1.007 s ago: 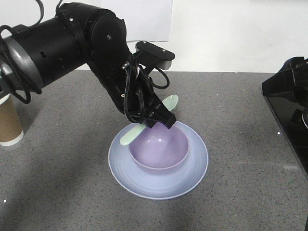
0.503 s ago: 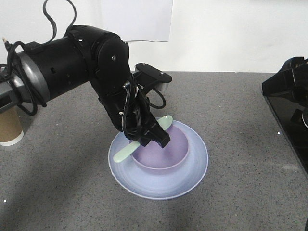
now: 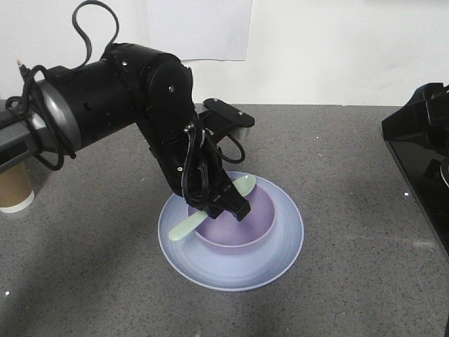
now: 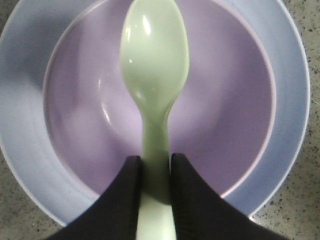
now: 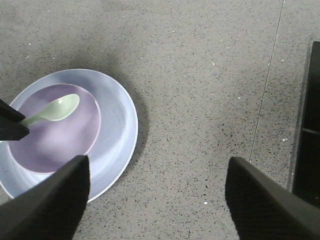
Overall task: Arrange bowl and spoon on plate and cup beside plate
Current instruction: 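Lower the spoon into the bowl and open the left gripper, then raise the left gripper away from the bowl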
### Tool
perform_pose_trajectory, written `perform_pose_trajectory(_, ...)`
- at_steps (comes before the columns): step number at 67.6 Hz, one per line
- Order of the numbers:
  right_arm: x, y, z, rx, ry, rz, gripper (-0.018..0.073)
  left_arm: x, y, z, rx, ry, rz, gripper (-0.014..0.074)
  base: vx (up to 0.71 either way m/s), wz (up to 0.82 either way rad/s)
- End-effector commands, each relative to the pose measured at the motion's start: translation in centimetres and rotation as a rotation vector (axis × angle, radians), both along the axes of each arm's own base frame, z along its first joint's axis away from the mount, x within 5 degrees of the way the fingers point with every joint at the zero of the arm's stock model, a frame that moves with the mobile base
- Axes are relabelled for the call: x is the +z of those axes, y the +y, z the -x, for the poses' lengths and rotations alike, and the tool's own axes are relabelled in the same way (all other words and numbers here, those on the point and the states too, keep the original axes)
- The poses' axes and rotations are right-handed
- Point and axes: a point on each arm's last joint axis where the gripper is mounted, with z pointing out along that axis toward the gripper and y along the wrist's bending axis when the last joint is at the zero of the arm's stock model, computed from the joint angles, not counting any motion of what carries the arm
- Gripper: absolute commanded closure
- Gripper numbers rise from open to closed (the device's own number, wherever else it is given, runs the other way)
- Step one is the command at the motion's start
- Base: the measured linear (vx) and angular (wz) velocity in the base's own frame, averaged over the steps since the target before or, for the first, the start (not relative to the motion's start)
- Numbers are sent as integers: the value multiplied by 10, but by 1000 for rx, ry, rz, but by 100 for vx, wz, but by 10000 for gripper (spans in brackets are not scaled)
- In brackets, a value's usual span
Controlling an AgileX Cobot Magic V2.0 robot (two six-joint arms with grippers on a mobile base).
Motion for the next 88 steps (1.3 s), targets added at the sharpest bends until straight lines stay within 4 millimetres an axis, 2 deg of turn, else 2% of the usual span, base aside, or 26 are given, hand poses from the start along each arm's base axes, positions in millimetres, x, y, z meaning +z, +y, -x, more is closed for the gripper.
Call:
perform_pose_trajectory(1,14,-2,2,-13,-95,-18,10,25,2,8,-3,-40,53,578,0,0)
perform_pose_trajectory(16,14,-2,2,-13,-95,-18,10,25,2,8,-2,-39,54,472,0,0)
perform_pose_trajectory(43,14,-2,2,-13,-95,-18,10,25,2,8,-3,-44,51,166,0,0)
perform_pose_trajectory(51,14,-2,2,-13,-95,-18,10,25,3,7,-4,-54,37,116,0,0)
perform_pose_trajectory(60,14,-2,2,-13,-95,-18,10,28,7,6,19,-71,26,105,0,0)
perform_pose_trajectory(67,14,-2,2,-13,-95,-18,10,37,14,7,46,-114,7,105,0,0)
perform_pose_trajectory(76,14,-2,2,-13,-95,-18,10,58,28,12,96,-203,-15,105,0,0)
perform_pose_trajectory(88,14,-2,2,-13,-95,-18,10,94,65,16,197,-309,4,105,0,0)
